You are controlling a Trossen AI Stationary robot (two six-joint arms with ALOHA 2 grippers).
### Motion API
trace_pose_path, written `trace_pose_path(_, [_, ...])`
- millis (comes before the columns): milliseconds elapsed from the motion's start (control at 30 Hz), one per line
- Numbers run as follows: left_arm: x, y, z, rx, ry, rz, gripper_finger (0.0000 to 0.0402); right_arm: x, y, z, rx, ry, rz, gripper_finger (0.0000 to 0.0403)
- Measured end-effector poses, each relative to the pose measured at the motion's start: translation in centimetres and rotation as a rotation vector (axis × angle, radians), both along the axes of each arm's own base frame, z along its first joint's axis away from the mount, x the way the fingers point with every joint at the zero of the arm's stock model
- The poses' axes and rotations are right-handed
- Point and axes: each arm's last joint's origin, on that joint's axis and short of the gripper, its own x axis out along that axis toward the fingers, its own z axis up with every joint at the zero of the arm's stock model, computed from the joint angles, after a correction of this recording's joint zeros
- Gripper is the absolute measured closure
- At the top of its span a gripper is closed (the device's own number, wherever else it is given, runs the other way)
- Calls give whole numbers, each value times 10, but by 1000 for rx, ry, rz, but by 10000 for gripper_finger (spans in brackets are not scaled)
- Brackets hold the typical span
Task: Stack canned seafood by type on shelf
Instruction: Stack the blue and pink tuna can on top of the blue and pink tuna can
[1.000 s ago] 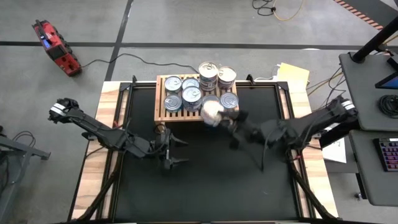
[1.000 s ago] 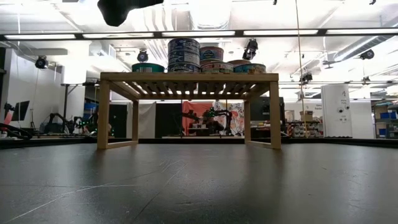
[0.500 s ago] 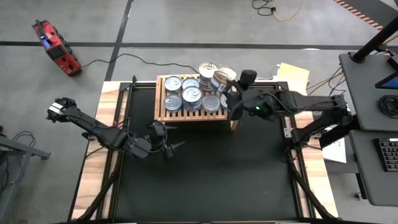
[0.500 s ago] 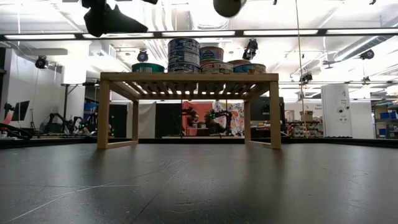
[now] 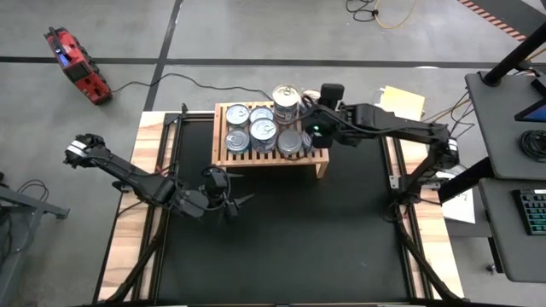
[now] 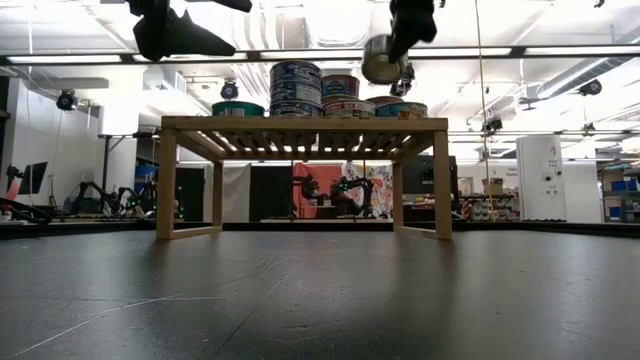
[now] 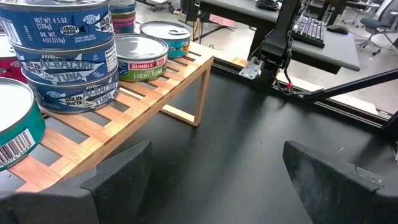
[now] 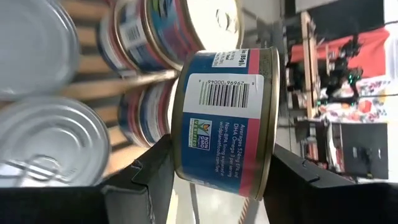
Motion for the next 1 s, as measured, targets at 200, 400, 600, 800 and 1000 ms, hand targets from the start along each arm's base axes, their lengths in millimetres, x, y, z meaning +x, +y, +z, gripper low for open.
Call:
trace_pose_path(200, [0,0,-1,3,7,0,55,4,-18,-11,-4,92,-23,225])
trace_pose_path(400, [0,0,-1,6,12,0,55,5,-28,-15,-9,136,-29,225])
trace_pose_path(600, [0,0,-2,10,16,1,55,4,-32,-15,-11,159,-16,225])
trace_pose_path(800, [3,-1,-7,28,31,25,55,6,-32,-18,-16,194,9,225])
trace_pose_path(1000, [4,-1,-8,34,33,34,55,8,-33,-19,-1,193,24,225])
